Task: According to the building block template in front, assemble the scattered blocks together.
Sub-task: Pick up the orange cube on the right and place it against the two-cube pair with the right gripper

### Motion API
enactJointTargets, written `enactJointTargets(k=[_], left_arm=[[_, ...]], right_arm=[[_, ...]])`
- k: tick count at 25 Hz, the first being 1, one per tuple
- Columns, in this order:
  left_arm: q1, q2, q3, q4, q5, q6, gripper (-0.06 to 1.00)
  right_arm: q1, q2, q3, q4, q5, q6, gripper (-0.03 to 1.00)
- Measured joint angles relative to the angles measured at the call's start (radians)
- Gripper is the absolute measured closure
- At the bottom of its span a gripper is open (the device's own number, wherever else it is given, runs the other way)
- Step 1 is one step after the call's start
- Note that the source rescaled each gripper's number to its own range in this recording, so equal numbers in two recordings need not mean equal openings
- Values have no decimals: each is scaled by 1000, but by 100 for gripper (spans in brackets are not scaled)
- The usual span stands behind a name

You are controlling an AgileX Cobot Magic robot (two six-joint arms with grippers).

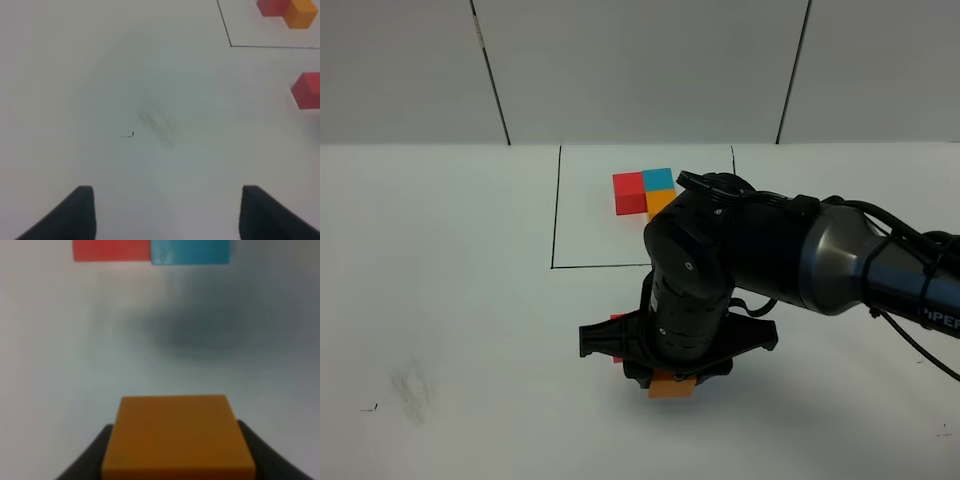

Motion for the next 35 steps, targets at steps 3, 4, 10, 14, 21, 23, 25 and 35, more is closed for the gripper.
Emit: enactJointTargets(k=[3, 4, 10, 14, 21, 23, 25, 35], left_arm=[[0, 0, 0, 0, 0, 0, -2], [0, 0, 0, 0, 0, 0, -2], [0, 0, 0, 0, 0, 0, -2], [0, 0, 0, 0, 0, 0, -2], [0, 0, 0, 0, 0, 0, -2], [0, 0, 0, 0, 0, 0, -2], [0, 0, 0, 0, 0, 0, -2], [0, 0, 0, 0, 0, 0, -2]], right_arm=[[0, 19, -1, 10, -9, 0, 95], [0, 28, -1, 10, -12, 0, 95], [-2, 72, -1, 23, -28, 0, 95], [-3, 99, -1, 21, -54, -1, 95], [-3, 143, -1, 10, -82, -3, 95], [-3, 148, -1, -7, -93, -4, 95], [-6, 150, -1, -18, -100, -4, 95], [-25, 180, -1, -48, -108, -4, 95]])
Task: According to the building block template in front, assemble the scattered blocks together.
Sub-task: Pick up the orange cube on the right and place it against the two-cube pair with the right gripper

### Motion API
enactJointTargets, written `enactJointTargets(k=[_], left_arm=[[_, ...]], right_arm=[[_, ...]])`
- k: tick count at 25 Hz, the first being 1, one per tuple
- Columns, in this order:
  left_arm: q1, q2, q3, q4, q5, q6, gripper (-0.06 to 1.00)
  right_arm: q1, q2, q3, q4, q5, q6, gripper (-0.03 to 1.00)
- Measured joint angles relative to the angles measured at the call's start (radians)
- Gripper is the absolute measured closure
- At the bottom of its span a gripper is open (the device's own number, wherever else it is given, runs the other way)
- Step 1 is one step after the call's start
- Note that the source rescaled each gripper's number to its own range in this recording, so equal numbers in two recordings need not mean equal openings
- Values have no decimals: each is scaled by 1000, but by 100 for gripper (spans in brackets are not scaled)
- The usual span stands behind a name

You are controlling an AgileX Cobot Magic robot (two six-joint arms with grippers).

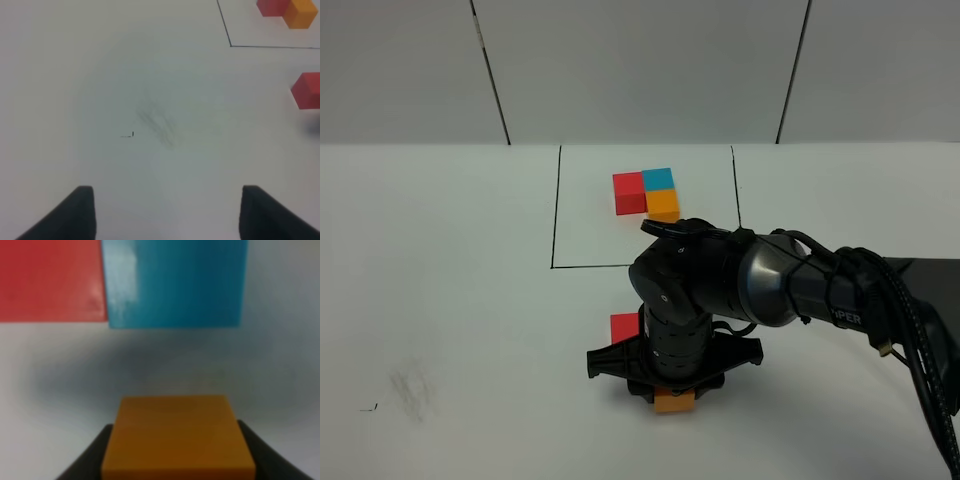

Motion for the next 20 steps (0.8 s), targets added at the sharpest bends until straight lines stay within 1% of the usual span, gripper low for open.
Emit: enactJointTargets(k=[4, 11, 20], left_arm=[[0, 0, 0, 0, 0, 0, -2], [0, 0, 0, 0, 0, 0, -2], [0, 0, 0, 0, 0, 0, -2]], right_arm=[[-3, 8, 0, -9, -8, 0, 95], [-20, 50, -1, 44, -16, -35, 95], [-23, 59, -1, 49, -23, -45, 95]])
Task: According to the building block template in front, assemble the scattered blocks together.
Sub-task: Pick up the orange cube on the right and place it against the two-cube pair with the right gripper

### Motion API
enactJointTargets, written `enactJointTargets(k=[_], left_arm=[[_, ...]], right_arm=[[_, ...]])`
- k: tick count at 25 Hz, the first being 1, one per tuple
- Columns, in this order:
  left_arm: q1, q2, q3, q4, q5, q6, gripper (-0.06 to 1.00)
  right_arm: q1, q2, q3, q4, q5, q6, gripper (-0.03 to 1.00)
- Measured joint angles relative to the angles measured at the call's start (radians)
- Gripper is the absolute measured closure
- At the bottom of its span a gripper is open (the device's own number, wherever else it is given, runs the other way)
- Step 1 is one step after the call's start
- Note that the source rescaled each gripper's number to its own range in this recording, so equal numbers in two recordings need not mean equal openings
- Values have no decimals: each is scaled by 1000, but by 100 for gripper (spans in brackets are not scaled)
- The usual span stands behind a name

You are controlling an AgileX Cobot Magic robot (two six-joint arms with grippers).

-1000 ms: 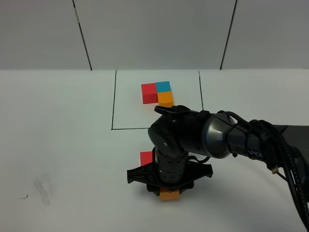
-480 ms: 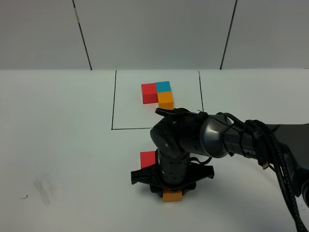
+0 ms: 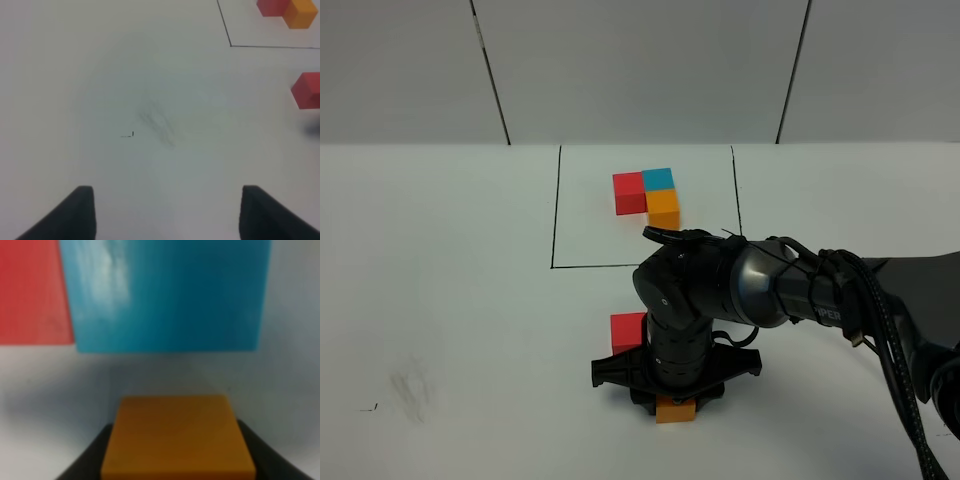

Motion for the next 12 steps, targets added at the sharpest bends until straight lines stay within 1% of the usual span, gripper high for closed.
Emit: enactJointTargets(k=[12], left_arm=[[0, 0, 0, 0, 0, 0, -2]], right_arm=[[-10, 7, -10, 9, 0, -9, 95]])
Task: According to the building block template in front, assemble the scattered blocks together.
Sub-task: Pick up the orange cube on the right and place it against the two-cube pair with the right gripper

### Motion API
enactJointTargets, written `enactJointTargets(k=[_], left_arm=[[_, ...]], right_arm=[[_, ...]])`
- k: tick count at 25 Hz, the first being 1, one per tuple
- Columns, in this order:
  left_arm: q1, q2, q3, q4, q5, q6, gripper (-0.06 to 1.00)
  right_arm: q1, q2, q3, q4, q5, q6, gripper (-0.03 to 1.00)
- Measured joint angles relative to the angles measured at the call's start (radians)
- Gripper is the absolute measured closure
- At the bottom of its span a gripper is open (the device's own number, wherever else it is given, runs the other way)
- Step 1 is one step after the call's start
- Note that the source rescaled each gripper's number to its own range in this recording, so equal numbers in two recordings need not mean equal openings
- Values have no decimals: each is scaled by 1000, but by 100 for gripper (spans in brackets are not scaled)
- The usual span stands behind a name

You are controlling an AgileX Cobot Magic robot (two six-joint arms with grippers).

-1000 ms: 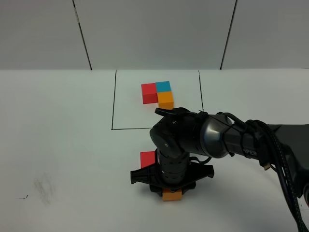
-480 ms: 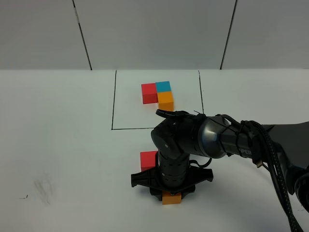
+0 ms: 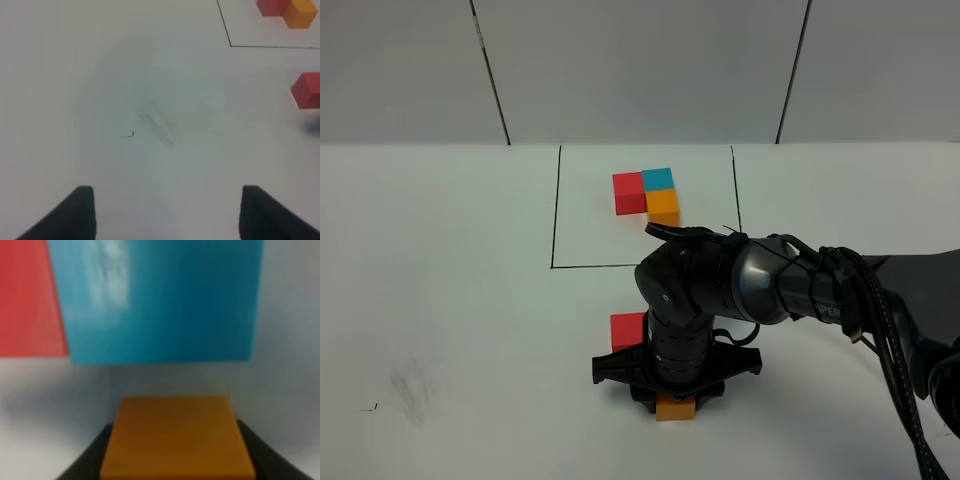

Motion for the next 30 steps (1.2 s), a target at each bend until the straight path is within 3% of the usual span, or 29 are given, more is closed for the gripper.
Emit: enactJointTargets(k=[30], left_arm=[[0, 0, 0, 0, 0, 0, -2]], right_arm=[[-8, 1, -11, 0, -63, -26, 95]])
